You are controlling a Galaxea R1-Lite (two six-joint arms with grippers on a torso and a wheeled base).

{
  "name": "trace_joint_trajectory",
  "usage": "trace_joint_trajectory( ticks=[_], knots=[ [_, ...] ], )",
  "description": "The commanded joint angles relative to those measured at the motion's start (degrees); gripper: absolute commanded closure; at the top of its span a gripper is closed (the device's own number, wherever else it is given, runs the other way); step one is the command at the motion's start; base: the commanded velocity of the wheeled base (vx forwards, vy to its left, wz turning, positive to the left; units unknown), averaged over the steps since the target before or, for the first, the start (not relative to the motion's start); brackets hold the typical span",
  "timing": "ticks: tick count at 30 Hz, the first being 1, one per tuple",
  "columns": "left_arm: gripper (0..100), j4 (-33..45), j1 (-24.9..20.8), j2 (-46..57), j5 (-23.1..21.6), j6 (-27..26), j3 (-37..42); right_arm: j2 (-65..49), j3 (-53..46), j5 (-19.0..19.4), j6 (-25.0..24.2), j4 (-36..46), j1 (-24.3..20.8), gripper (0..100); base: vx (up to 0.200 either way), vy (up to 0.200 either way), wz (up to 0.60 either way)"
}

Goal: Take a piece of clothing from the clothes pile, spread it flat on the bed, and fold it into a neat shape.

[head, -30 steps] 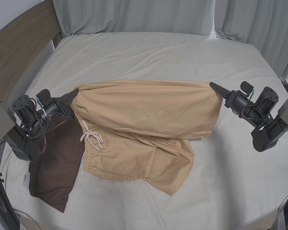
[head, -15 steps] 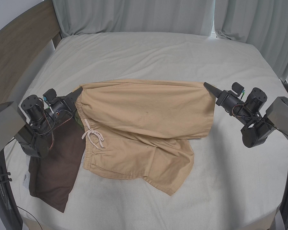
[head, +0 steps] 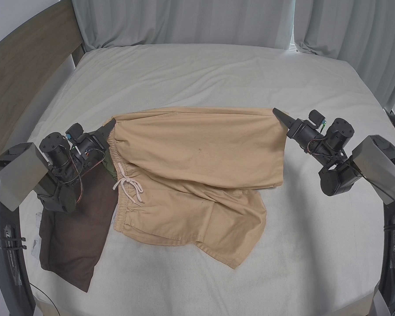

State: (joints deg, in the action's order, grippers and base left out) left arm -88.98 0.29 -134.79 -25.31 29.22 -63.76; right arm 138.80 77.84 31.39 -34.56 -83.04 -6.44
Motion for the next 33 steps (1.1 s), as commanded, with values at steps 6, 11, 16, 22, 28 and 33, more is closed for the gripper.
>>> trace_joint_trajectory(
  ticks=[6,11,16,22,28,33],
  knots=[
    [100,-0.1,-0.1,-5.8,1.3,0.6,-6.0,5.6,8.0,-0.1,-0.1,3.6,-0.1,100,0.000,0.000,0.00],
    [100,-0.1,-0.2,-7.6,2.5,2.4,-9.2,7.3,11.5,-0.1,0.0,5.5,-0.2,100,0.000,0.000,0.00],
    [100,-0.1,-0.3,-8.2,4.0,5.7,-11.2,8.8,15.3,-0.1,0.0,7.6,-0.1,100,0.000,0.000,0.00],
    [100,0.0,-0.4,-9.0,4.0,6.3,-11.9,11.0,19.3,-0.1,0.0,9.5,0.0,100,0.000,0.000,0.00],
    [100,0.0,-0.6,-10.8,4.0,6.3,-14.0,12.7,22.1,-0.1,0.1,10.4,0.0,100,0.000,0.000,0.00],
    [100,0.0,-0.5,-11.8,4.0,6.5,-15.0,13.2,23.9,-0.1,0.1,11.6,-0.2,100,0.000,0.000,0.00]
  ],
)
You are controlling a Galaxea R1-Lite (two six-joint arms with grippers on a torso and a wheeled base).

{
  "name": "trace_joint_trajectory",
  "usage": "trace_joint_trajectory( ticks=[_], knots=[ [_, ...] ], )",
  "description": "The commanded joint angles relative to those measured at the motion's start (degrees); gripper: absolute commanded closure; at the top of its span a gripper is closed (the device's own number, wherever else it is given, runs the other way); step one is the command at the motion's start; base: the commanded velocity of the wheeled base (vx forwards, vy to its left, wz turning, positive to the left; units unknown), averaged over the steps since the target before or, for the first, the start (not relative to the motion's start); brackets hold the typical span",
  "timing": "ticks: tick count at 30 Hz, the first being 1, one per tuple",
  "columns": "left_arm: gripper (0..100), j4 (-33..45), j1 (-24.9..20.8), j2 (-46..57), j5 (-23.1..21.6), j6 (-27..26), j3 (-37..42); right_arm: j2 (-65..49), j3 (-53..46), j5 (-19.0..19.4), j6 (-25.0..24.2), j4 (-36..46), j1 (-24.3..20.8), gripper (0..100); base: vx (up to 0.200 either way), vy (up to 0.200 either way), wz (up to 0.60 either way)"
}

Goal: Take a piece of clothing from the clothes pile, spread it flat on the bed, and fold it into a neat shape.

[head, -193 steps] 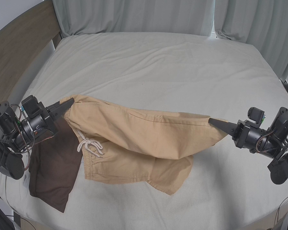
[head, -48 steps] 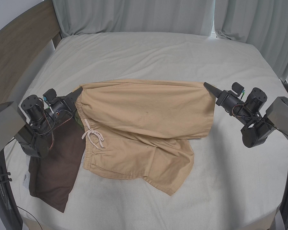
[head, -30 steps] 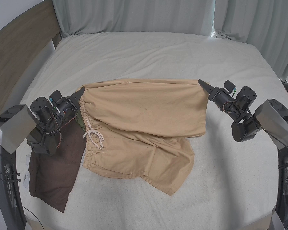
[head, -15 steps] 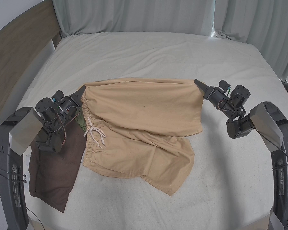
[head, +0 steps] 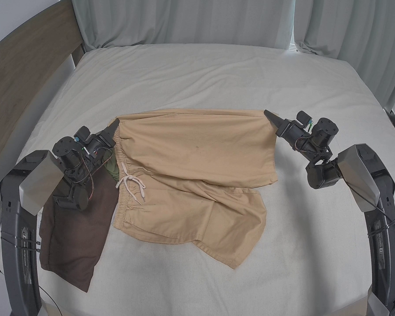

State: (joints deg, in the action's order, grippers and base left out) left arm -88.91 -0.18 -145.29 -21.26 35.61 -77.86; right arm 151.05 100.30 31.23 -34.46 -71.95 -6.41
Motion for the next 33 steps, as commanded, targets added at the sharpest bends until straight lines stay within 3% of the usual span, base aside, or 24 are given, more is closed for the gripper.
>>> trace_joint_trajectory(
  ticks=[1,13,14,17,25,33],
  knots=[
    [100,0.0,0.0,-1.3,-0.1,0.1,-0.9,1.0,1.4,0.1,0.0,0.5,-0.2,100,0.000,0.000,0.00],
    [100,0.0,0.1,-3.1,-0.1,2.6,-3.5,3.8,5.7,0.0,0.3,2.0,-0.7,100,0.000,0.000,0.00],
    [0,0.0,0.0,-3.2,-0.1,2.8,-3.7,4.2,6.4,0.0,0.3,2.3,-0.8,0,0.000,0.000,0.00],
    [0,0.0,0.0,-3.2,-0.4,3.0,-3.9,4.9,8.4,-0.1,0.3,2.9,-0.8,0,0.000,0.000,0.00],
    [0,1.2,-1.0,0.2,0.0,11.9,0.5,4.4,9.0,-1.8,0.7,2.5,-1.3,0,0.000,0.000,0.00],
    [0,3.3,-0.5,6.2,0.0,11.8,10.8,-2.4,-4.7,-1.7,3.2,-2.4,-2.1,0,0.000,0.000,0.00]
  ],
)
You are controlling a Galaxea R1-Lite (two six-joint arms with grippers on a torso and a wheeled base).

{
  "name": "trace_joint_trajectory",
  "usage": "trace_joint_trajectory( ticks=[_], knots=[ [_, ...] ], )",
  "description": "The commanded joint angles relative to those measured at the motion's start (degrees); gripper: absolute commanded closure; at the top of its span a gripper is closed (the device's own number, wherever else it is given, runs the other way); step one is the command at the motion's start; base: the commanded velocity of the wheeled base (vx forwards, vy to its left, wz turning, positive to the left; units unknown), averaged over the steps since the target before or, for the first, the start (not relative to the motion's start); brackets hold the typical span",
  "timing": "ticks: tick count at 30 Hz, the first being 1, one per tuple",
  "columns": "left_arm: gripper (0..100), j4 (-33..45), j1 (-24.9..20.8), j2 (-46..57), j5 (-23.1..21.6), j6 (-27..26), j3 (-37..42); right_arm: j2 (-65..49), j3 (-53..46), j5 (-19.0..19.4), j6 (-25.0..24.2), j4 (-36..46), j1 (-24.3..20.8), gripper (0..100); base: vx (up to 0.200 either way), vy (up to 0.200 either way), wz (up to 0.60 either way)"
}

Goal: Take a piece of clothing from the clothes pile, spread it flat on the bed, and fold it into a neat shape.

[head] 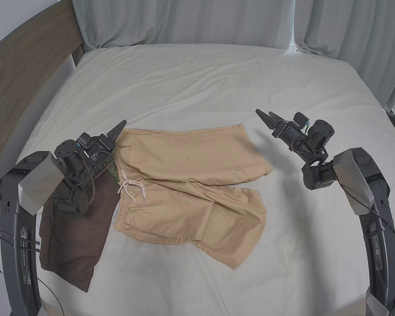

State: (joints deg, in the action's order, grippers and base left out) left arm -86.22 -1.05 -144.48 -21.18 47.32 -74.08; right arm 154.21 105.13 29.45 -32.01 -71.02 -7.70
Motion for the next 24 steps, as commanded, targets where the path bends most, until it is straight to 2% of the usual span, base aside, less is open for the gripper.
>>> trace_joint_trajectory(
  ticks=[1,6,10,11,14,16,18,22,24],
  knots=[
    [0,0.4,0.4,7.3,-0.2,-0.7,10.2,-8.2,-15.7,0.1,0.8,-5.3,-1.3,0,0.000,0.000,0.00],
    [0,0.2,2.1,13.4,-0.8,-6.1,19.7,-17.1,-35.9,0.1,1.2,-11.0,-3.7,0,0.000,0.000,0.00],
    [0,0.4,2.5,18.6,-2.3,-6.4,25.4,-21.6,-45.8,0.1,3.0,-13.9,-5.7,0,0.000,0.000,0.00],
    [0,0.4,2.5,18.6,-2.3,-6.4,25.4,-21.6,-45.8,0.1,3.0,-13.9,-5.7,0,0.000,0.000,0.00],
    [0,0.4,2.5,23.2,-3.2,-7.9,32.0,-25.7,-54.6,0.1,6.7,-14.7,-7.1,0,0.000,0.000,0.00],
    [0,0.1,2.5,24.3,-3.5,-8.7,33.8,-26.9,-56.8,0.1,6.9,-14.8,-7.6,0,0.000,0.000,0.00],
    [0,-0.5,2.9,27.5,-6.3,-8.7,36.7,-28.8,-61.5,0.0,6.7,-15.1,-8.8,0,0.000,0.000,0.00],
    [0,-0.7,5.6,32.8,-14.8,-9.4,43.4,-31.4,-69.2,0.1,6.7,-17.3,-9.3,0,0.000,0.000,0.00],
    [0,-0.7,5.6,34.0,-15.9,-10.1,44.9,-32.0,-70.9,0.2,6.6,-17.3,-9.3,0,0.000,0.000,0.00]
  ],
)
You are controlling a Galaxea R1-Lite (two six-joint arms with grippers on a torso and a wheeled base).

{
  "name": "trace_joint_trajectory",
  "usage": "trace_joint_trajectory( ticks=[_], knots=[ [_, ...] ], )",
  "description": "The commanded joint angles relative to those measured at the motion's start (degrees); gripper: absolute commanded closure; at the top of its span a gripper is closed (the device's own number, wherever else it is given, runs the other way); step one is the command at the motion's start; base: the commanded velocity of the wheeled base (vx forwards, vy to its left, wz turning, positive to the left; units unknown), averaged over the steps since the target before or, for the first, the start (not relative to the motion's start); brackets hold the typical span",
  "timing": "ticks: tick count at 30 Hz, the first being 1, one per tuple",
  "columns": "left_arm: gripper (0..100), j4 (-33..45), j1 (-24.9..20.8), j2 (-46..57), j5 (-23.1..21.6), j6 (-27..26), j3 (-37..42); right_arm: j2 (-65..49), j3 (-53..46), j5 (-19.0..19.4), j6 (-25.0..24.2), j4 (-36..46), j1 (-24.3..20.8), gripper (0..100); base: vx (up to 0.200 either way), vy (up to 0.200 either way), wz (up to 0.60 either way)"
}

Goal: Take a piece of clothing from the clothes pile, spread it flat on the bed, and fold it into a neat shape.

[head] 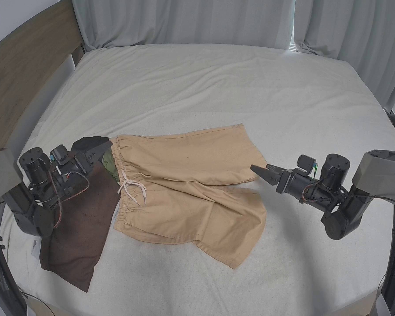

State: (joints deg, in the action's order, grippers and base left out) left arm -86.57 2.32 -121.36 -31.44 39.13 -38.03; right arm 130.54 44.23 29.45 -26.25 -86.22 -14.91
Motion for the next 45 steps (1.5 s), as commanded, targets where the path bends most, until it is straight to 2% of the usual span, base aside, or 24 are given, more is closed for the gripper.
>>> trace_joint_trajectory(
  ticks=[1,8,12,13,15,25,29,38,45],
  knots=[
    [0,-0.4,2.3,11.9,-6.4,-3.1,10.4,-8.6,-11.4,0.2,0.8,-2.1,-2.1,0,0.000,0.000,0.00],
    [0,-0.5,2.8,12.6,-9.1,-10.3,13.4,-8.9,-14.1,0.3,0.8,-2.1,-1.8,0,0.000,0.000,0.00],
    [0,-0.4,4.5,12.5,-12.9,-19.4,16.4,-8.9,-15.9,0.2,1.1,-2.1,-2.0,0,0.000,0.000,0.00],
    [0,-0.4,4.5,12.5,-12.9,-19.4,16.4,-8.9,-15.9,0.2,1.1,-2.1,-2.0,0,0.000,0.000,0.00],
    [0,-0.4,5.2,12.2,-13.3,-23.7,17.6,-8.5,-16.4,0.2,1.0,-2.1,-1.5,0,0.000,0.000,0.00],
    [0,-0.4,4.9,11.8,-15.3,-28.0,22.0,-4.9,-16.6,0.1,1.0,-2.1,-1.3,0,0.000,0.000,0.00],
    [0,-0.4,5.4,10.9,-18.1,-30.1,22.4,-3.4,-17.0,0.1,1.0,-2.1,-1.2,0,0.000,0.000,0.00],
    [0,-0.5,5.0,9.5,-18.2,-33.2,23.2,-0.1,-18.0,0.2,1.0,-2.0,-0.4,0,0.000,0.000,0.00],
    [0,-0.5,4.9,9.4,-18.2,-33.5,23.4,2.4,-17.7,0.3,0.8,-2.1,0.1,0,0.000,0.000,0.00]
  ],
)
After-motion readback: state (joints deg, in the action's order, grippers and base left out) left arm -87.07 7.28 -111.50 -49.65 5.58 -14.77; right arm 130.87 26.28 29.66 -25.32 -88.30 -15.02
